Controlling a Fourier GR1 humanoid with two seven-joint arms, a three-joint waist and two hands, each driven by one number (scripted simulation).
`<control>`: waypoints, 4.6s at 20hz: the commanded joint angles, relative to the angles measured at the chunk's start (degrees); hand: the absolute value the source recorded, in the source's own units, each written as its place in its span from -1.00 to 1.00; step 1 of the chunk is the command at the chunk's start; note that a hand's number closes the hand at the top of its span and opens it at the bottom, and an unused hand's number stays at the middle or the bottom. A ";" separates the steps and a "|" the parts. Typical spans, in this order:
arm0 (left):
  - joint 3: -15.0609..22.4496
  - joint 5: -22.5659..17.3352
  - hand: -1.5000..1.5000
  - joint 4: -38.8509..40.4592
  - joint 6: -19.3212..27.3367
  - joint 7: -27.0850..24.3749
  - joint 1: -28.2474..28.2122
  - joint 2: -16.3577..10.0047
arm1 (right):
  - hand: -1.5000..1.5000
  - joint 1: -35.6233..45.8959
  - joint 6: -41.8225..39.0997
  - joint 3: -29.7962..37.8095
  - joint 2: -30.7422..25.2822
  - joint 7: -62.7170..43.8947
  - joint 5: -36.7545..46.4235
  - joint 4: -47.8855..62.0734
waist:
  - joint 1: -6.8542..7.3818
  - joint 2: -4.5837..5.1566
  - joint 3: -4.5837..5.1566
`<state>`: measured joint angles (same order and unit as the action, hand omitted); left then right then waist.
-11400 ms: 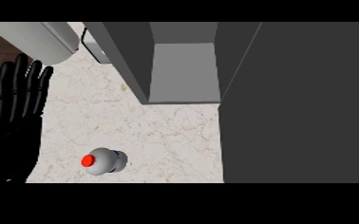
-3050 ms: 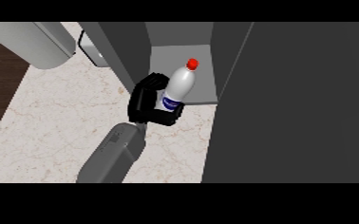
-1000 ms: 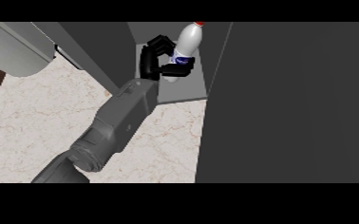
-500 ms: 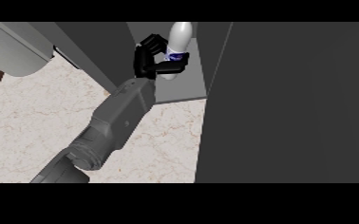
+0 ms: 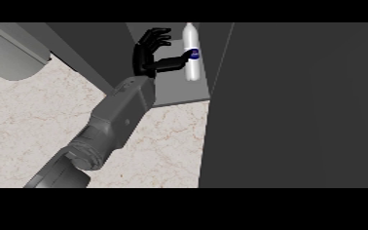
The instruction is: Pick up the bottled water, place it into the cabinet and close the cabinet
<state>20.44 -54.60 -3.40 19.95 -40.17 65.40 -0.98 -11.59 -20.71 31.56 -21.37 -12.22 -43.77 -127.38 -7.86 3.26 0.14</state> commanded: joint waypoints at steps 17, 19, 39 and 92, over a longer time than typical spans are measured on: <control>1.04 2.28 -1.00 2.99 2.13 -1.73 4.35 0.26 | -1.00 0.16 -1.58 -0.13 0.22 0.14 -0.30 0.48 | -1.32 0.15 -0.02; 2.43 3.76 -1.00 2.90 0.04 -2.06 4.16 0.36 | -1.00 1.17 -1.48 -0.24 0.23 0.69 0.74 1.68 | -0.79 0.42 -0.04; 2.11 3.69 1.00 -5.92 -6.55 -7.47 -1.59 0.98 | -1.00 -1.01 -5.46 1.72 -1.07 -0.68 0.38 0.20 | 2.86 -1.99 -0.11; 7.15 7.71 -1.00 -87.39 -19.71 -6.03 -75.83 -43.67 | 1.00 7.75 10.31 -45.21 1.95 -17.14 11.48 -20.70 | 9.23 -4.70 0.15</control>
<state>28.95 -46.68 -86.60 0.54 -45.82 -7.67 -41.29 -5.45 -15.70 -9.50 -19.29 -25.57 -43.53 -135.01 1.38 -1.11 0.28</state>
